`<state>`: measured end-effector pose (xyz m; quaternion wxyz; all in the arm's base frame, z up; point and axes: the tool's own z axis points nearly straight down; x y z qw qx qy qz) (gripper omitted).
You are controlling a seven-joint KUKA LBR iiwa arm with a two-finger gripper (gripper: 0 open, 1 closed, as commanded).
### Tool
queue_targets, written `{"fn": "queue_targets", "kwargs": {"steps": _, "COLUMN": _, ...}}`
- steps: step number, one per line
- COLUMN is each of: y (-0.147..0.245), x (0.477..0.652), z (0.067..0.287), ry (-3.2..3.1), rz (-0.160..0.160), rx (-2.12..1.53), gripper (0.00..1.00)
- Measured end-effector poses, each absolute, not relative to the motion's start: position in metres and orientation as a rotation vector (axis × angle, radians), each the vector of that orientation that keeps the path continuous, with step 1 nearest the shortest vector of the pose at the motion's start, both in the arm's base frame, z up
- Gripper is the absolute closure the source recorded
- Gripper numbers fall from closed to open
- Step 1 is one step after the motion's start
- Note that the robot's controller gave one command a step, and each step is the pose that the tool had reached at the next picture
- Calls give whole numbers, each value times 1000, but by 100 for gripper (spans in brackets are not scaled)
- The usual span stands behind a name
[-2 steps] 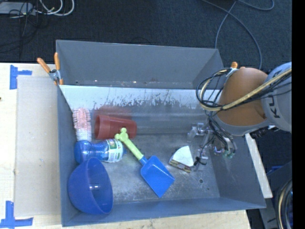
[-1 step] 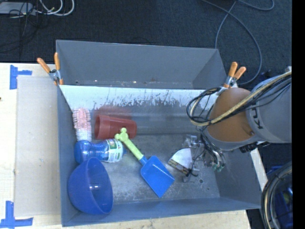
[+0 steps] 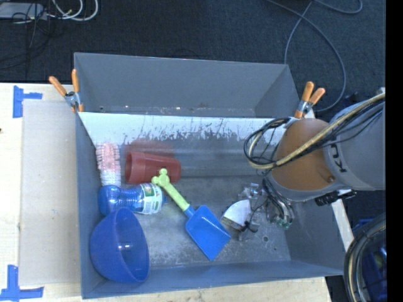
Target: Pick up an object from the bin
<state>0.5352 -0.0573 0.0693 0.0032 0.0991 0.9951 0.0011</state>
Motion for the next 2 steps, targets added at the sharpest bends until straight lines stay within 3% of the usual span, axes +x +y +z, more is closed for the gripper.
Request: {"fn": "queue_targets", "kwargs": {"steps": 2, "y": -57, "x": 534, "z": 80, "ry": 3123, "rz": 4, "rx": 309, "gripper": 100}}
